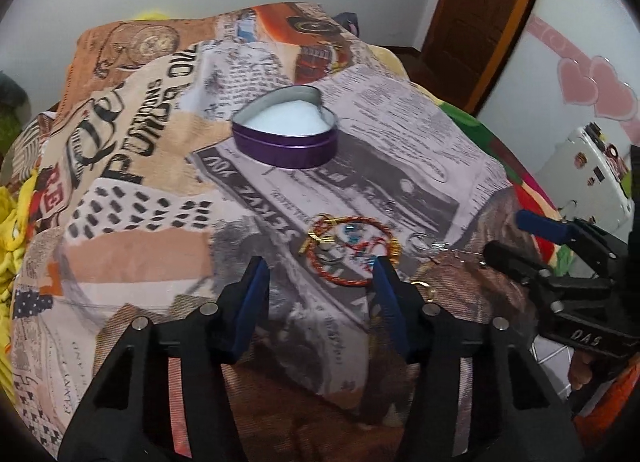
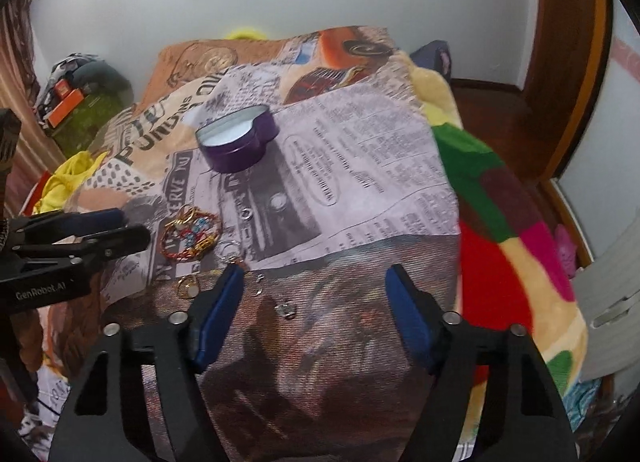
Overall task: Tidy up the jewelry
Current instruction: 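Lower the right gripper onto a small silver earring and close it, then close the left gripper on the gold ring beside the beaded bracelet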
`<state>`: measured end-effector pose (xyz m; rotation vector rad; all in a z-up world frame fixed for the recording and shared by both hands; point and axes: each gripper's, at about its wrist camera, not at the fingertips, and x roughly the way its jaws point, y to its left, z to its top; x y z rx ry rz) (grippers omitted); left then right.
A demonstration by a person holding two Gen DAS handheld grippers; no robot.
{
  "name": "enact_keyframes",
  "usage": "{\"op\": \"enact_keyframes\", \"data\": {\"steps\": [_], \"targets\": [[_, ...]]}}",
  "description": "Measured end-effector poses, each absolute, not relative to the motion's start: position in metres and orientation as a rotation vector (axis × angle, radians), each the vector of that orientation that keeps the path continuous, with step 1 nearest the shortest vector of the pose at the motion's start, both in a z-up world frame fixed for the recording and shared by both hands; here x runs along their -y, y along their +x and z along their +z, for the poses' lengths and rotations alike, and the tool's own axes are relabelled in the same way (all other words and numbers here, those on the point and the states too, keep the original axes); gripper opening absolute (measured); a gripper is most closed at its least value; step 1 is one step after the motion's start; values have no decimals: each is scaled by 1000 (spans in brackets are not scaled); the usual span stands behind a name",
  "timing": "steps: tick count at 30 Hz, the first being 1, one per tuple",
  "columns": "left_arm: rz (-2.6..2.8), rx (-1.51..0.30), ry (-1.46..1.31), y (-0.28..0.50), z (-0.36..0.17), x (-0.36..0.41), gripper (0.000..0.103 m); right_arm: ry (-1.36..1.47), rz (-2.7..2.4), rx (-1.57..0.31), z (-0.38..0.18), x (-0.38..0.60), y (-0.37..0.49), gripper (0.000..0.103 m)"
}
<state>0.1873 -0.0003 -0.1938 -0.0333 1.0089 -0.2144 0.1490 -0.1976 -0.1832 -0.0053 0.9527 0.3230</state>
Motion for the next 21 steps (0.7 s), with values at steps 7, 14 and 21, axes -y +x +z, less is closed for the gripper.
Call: {"op": "enact_keyframes", "data": {"steps": [7, 14, 21], "targets": [[-296, -1031, -34, 185, -196, 17, 48, -40, 396, -1015, -197, 189, 147, 52], [-328, -1077, -76, 178, -203, 23, 48, -29, 386, -1022, -203, 196, 149, 21], [-361, -1083, -76, 173, -207, 39, 48, -9, 366, -1010, -199, 199, 145, 9]]}}
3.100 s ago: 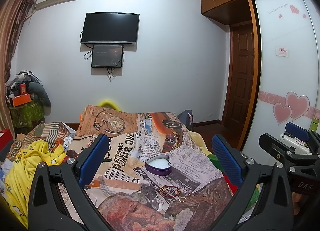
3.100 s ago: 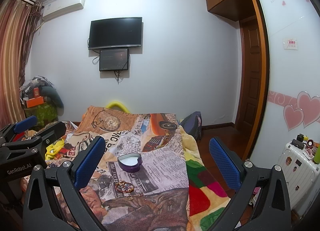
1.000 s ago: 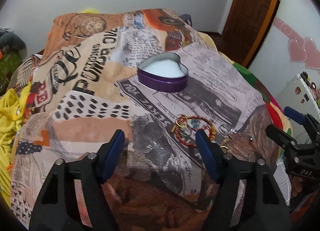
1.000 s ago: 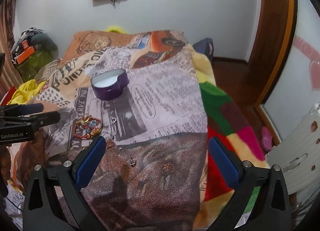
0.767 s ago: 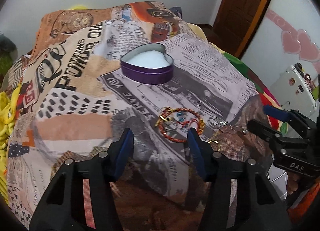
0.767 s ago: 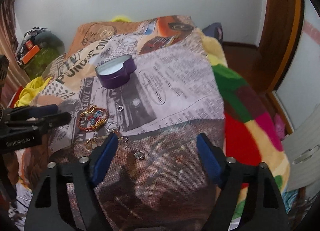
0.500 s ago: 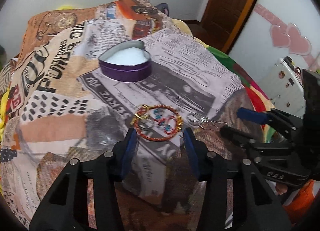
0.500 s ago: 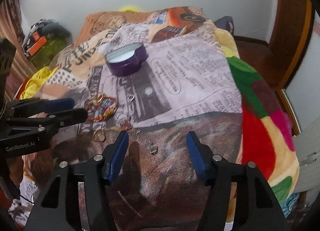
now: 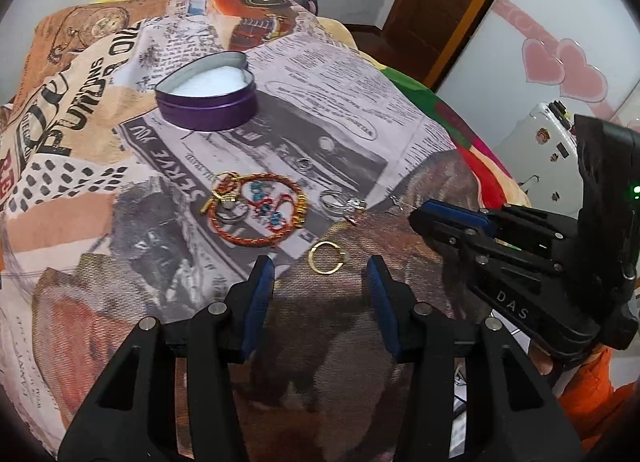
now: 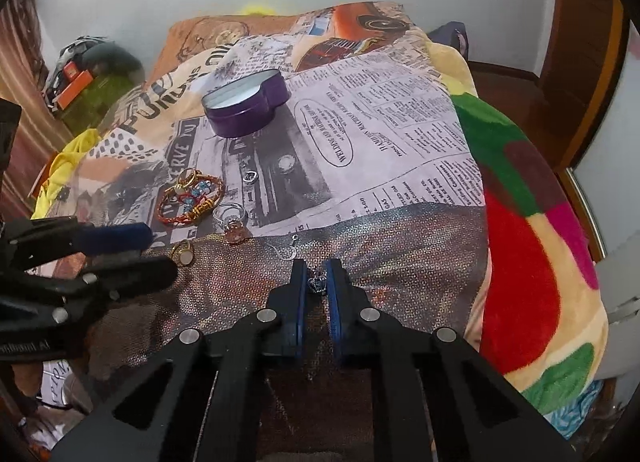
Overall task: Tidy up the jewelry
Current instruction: 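Close the left gripper on the gold ring beside the beaded bracelet, then carry the gold ring in the left gripper over the tin while the right carries the earring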
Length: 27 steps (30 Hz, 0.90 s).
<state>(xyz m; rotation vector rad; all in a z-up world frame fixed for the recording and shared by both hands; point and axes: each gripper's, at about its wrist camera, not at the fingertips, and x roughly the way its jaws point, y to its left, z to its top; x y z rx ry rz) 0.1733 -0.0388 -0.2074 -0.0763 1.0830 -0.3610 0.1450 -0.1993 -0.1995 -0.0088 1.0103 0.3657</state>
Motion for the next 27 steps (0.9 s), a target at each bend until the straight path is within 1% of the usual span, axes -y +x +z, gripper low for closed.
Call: {"op": "enact_keyframes", "data": {"steps": [5, 7, 9, 11, 21, 22, 23, 27], "targets": [[-357, -1069, -80, 176, -212, 43, 46, 8, 365, -1009, -197, 202, 145, 9], [-340, -1063, -86, 178, -213, 42, 39, 14, 369, -1006, -195, 203, 145, 9], [-319, -1058, -84, 179, -215, 43, 27, 15, 370, -998, -192, 203, 145, 9], [-320, -1051, -80, 178, -215, 43, 20, 19, 368, -994, -190, 203, 145, 9], [-319, -985, -78, 168, -193, 36, 20, 16, 373, -931, -167, 198, 142, 9], [-318, -975, -78, 167, -190, 34, 14, 15, 374, -923, -164, 198, 142, 9], [-318, -968, -79, 168, -186, 32, 5, 12, 376, -911, -159, 196, 143, 9], [-305, -922, -92, 169, -171, 21, 5, 9, 381, -871, -146, 190, 146, 9]]}}
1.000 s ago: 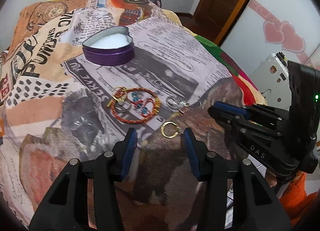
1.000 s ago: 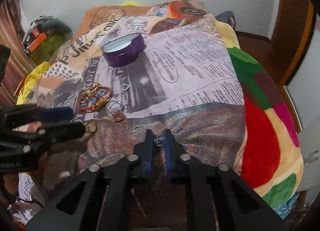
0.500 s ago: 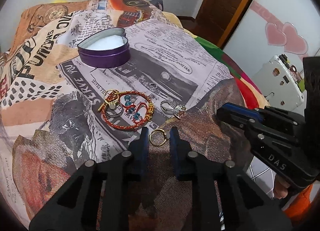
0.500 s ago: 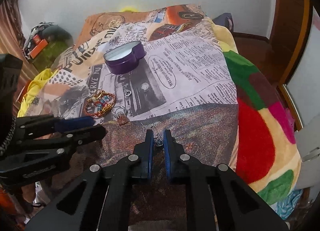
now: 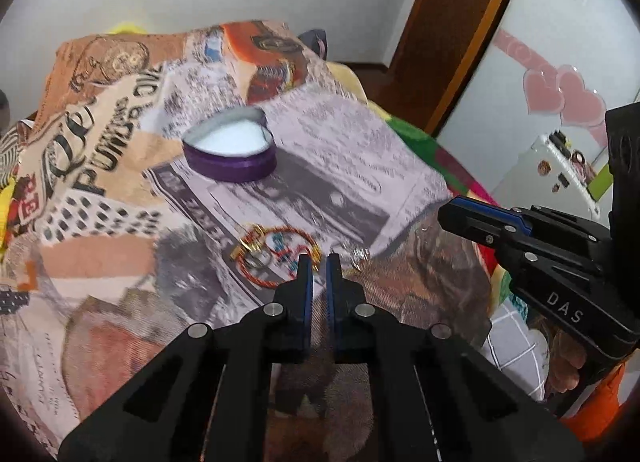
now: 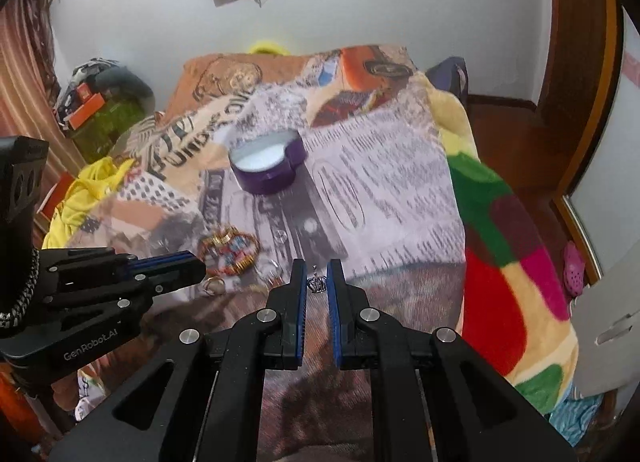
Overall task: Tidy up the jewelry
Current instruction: 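Carry the gold ring in the left gripper over the tin while the right carries the earring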
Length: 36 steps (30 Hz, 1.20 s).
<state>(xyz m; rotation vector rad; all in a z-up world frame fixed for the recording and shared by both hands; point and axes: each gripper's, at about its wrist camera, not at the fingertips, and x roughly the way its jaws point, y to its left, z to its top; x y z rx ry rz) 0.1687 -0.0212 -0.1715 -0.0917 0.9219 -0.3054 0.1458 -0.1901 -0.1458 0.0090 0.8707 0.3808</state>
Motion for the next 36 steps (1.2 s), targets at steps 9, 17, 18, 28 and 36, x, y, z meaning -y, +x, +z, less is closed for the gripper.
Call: {"op": "enact_keyframes", "data": {"steps": [9, 17, 18, 28, 36], "targets": [[-299, -933, -110, 169, -168, -1, 5, -10, 389, -806, -124, 175, 150, 9], [-329, -1052, -96, 165, -200, 11, 32, -3, 380, -829, -130, 179, 150, 9], [-331, -1062, -95, 168, -204, 14, 32, -1, 380, -831, -130, 180, 150, 9], [-317, -1055, -97, 189, -222, 20, 32, 14, 371, -835, -129, 190, 150, 9], [-284, -1017, -23, 184, -220, 22, 20, 17, 381, -833, -128, 188, 149, 9]]}}
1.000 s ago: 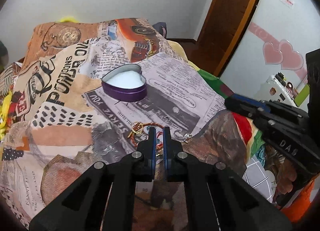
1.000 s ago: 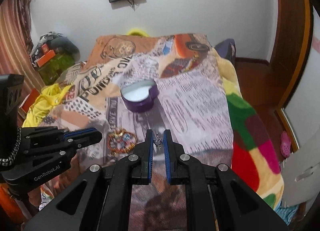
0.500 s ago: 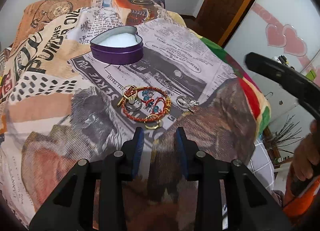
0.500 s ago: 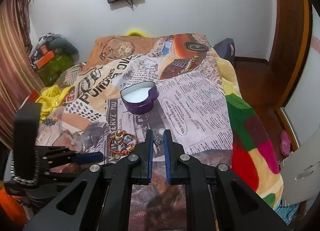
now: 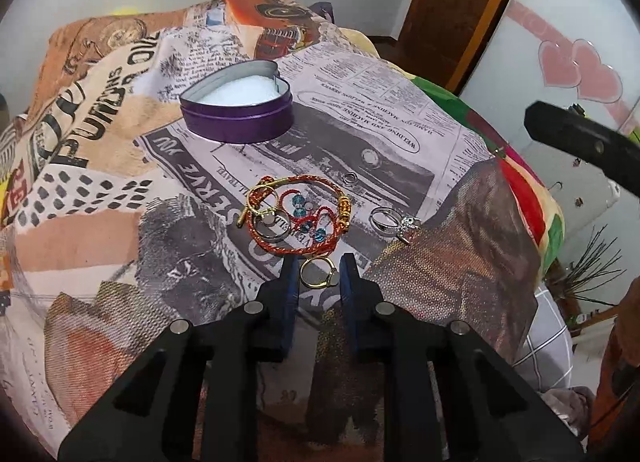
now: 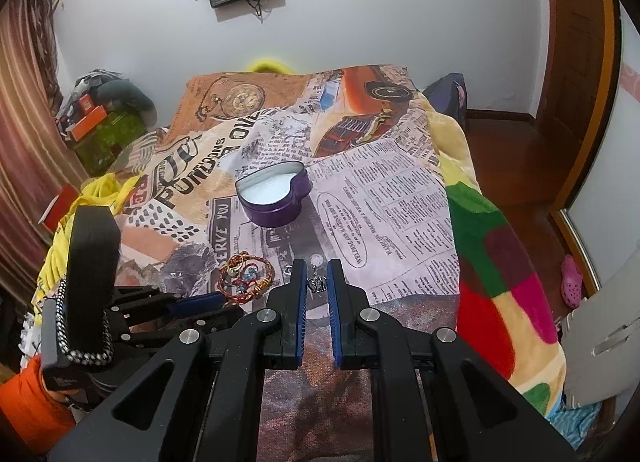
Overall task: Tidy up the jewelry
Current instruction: 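Carry the gold ring in the left gripper over the tin while the right carries the earring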
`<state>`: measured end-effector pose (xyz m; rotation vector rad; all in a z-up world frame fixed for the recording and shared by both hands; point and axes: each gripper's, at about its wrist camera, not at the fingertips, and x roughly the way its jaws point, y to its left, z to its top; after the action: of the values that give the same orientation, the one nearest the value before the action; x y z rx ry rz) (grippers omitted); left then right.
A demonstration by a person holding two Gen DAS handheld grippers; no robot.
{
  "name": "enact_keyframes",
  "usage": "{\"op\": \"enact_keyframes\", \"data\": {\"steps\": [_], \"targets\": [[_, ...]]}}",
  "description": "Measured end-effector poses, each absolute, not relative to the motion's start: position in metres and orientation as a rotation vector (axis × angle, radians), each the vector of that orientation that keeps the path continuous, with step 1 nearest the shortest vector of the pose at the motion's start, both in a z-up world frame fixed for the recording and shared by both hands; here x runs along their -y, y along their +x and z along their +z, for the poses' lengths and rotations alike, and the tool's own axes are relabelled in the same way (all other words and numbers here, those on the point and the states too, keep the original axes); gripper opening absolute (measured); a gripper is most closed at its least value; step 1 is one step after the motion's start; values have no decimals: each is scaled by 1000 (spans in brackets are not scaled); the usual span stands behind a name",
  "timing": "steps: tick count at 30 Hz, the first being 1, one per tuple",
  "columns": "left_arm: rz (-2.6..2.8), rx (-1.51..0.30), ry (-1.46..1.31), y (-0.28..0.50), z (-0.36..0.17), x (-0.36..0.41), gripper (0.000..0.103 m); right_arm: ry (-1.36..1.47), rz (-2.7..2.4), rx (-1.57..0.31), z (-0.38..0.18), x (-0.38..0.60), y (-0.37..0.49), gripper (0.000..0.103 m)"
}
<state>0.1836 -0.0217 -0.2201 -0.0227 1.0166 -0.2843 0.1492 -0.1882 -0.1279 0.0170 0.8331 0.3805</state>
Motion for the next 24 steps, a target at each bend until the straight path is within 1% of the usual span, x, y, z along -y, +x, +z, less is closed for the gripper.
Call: {"op": "enact_keyframes", "data": {"steps": [6, 12, 17, 24], "targets": [[-274, -993, -27, 176, -211, 15, 20, 2, 391, -811, -120, 181, 153, 9], [-260, -926, -61, 173, -185, -1, 20, -21, 407, -783, -112, 166, 163, 9], [-248, -853, -102, 183, -159, -19, 20, -24, 421, -764, -106, 154, 171, 9], [-222, -791, -110, 204, -140, -39, 20, -28, 437, -734, -101, 138, 192, 9]]}}
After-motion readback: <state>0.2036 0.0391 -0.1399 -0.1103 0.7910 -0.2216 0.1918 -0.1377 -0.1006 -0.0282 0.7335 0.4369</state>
